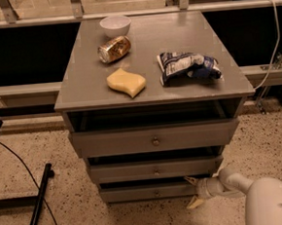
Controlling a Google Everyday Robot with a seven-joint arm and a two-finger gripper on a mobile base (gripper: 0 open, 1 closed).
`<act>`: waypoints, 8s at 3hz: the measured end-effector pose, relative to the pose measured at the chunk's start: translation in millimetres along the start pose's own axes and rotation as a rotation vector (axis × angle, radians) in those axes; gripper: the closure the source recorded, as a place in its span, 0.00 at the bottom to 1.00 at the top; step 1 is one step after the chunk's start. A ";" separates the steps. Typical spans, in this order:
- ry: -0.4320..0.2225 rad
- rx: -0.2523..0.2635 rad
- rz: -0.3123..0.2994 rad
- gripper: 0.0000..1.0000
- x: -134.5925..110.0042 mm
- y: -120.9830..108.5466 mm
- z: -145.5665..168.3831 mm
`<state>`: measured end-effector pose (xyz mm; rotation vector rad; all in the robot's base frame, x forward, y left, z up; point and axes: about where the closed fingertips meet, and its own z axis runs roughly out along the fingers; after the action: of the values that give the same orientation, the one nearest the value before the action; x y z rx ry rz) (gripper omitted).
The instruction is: Open bottom drawer
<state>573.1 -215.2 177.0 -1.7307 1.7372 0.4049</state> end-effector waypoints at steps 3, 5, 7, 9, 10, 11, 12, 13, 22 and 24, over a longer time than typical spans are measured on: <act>-0.032 -0.063 -0.004 0.35 -39.4 75.1 -18.0; -0.055 -0.117 -0.043 0.17 -79.5 131.5 -37.4; -0.052 -0.111 -0.076 0.00 -86.7 112.3 -22.4; -0.046 -0.092 -0.056 0.00 -64.2 78.0 -8.6; -0.021 -0.078 -0.040 0.00 -51.0 60.3 -3.9; -0.013 -0.079 -0.016 0.00 -38.1 43.6 2.4; -0.031 -0.082 0.027 0.03 -21.7 27.2 14.0; -0.040 -0.084 0.048 0.10 -14.1 24.0 19.9; -0.009 -0.155 -0.047 0.00 -60.8 59.8 14.0; 0.001 -0.169 -0.030 0.24 -51.1 44.2 27.9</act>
Offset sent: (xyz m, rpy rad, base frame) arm -0.0787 0.0258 0.0206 0.0441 0.0338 0.0279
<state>532.5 -154.5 178.7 -1.8724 1.7177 0.5524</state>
